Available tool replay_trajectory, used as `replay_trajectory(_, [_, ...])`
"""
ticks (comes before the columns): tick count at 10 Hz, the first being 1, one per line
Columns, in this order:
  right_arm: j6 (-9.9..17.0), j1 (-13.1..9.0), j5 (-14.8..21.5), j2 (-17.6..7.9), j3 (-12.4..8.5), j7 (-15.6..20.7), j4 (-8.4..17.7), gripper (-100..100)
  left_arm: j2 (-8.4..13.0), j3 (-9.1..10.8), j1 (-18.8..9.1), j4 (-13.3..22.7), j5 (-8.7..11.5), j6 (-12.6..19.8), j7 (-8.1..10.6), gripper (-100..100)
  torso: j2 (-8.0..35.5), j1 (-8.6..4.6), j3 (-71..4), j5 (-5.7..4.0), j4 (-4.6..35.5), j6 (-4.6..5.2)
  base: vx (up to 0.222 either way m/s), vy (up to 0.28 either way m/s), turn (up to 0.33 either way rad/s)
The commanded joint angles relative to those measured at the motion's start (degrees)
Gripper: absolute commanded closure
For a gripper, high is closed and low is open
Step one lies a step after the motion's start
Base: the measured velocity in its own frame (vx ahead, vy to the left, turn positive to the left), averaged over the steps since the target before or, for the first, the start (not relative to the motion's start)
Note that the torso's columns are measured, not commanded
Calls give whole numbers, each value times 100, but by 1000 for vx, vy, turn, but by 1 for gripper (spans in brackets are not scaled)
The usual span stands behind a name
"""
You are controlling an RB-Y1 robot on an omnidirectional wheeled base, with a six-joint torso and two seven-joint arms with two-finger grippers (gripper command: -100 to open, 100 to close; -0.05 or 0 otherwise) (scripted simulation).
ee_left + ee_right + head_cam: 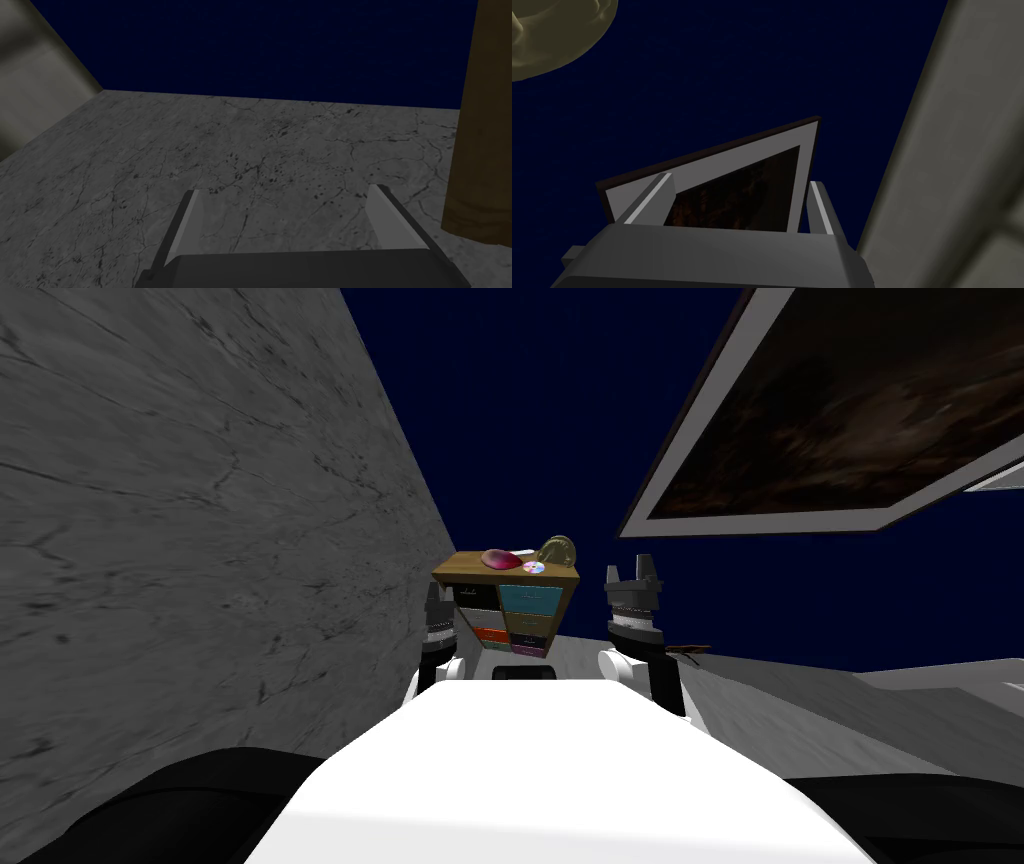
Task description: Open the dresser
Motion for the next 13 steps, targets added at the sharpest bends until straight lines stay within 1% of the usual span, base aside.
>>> replay_trajectory(1, [0, 0, 0, 0, 0, 0, 0, 0, 0, 0, 0, 0, 0, 0, 0, 0, 232, 0, -467, 0, 235, 0, 0, 0, 0])
replay_trajectory(3, [0, 0, 0, 0, 0, 0, -1, 0, 0, 0, 0, -1, 0, 0, 0, 0, 1003, 0, -2014, 0, 1006, 0, 0, 0, 0])
replay_trajectory(9, [-1, 0, 0, 0, 0, 0, -2, 0, 0, 0, 0, -2, 0, -1, 0, 0, 3539, 0, -7073, 0, 3537, 0, 0, 0, 0])
replay_trajectory(10, [-1, 0, 0, 0, 0, 0, -2, 0, 254, -2, -15, 57, -4, 5, -4, -100, 3962, 0, -7919, 0, 3960, 0, 3, -16, -5])
replay_trajectory(11, [0, 0, 0, 0, 0, 0, 0, 0, 419, -5, -29, 113, -9, 10, -8, -100, 4156, -3, -8313, 0, 4149, 0, -2, -33, -7])
replay_trajectory(13, [0, 0, 0, 1, 1, 0, 1, 0, 698, -11, -68, 266, -20, 25, -18, -100, 4223, -7, -8451, -2, 4222, 0, -9, -51, -8])
